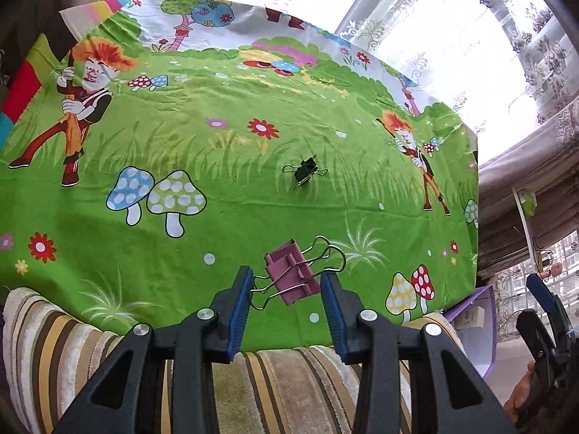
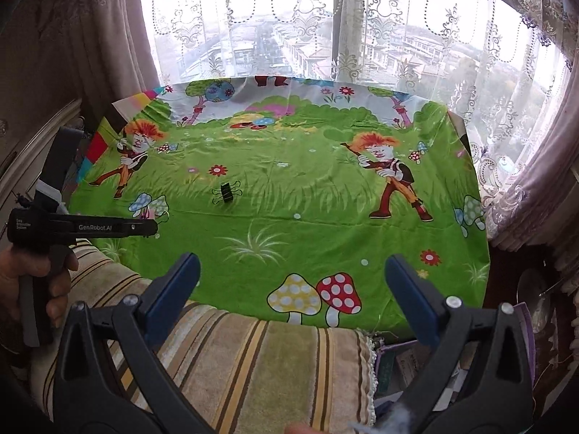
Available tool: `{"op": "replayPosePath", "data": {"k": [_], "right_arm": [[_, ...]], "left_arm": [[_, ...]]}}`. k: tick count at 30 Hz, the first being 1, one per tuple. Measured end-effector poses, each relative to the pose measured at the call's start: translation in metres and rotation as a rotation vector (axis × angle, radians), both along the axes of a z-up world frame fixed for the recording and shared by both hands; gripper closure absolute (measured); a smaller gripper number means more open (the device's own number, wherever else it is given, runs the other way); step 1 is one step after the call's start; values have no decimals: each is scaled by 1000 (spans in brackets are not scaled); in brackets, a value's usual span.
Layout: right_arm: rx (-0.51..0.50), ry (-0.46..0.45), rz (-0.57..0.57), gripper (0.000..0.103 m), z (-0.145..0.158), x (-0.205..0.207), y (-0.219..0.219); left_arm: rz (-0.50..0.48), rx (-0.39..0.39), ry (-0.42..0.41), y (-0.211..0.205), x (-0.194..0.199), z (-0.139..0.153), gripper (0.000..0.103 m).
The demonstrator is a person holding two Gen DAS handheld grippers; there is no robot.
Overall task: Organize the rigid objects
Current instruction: 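Lower the right tool onto the black binder clip and grasp it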
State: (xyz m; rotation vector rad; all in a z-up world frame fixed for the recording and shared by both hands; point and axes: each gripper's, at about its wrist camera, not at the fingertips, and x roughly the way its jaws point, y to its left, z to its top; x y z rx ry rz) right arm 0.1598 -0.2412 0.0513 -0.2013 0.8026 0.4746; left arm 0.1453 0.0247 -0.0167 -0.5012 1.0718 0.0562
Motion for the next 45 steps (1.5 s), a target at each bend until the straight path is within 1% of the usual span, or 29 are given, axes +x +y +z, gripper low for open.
{"op": "replayPosePath", "data": {"k": [2,6,9,12,18,21,27,28,30,32,38,45], "right_arm": [[-7,12,40,0,-6,14,20],[-62,26,126,0,-23,41,63],[-105,37,189,1,-40,62,94],[-126,61,238,1,-60,83,120],[-169,107,292,1,-101,116,159],[-144,150,288,2,-117,129,169],[-177,171,297,12,-139,147,185],[-179,179,296,16,-141,150,186],[-177,205,298,29,-146,156,188],[-177,200,303,48,-147,153,190],[-188,192,316,49,-141,135,186],[-189,139,267,50,-111,101,169]], "left_arm": [[33,-4,-18,9,-1,1,64],[74,-11,-41,22,-3,-1,64],[83,-15,-49,27,-2,-5,64],[84,-17,-49,29,-2,-11,64],[79,-23,-46,30,-3,-20,64],[71,-21,-46,28,-1,-22,64],[58,-28,-36,25,3,-28,64],[56,-30,-35,25,4,-29,64],[55,-31,-33,24,4,-30,64],[55,-31,-32,25,4,-31,64],[54,-28,-38,24,2,-30,64],[55,-16,-60,22,-5,-24,64]]}}
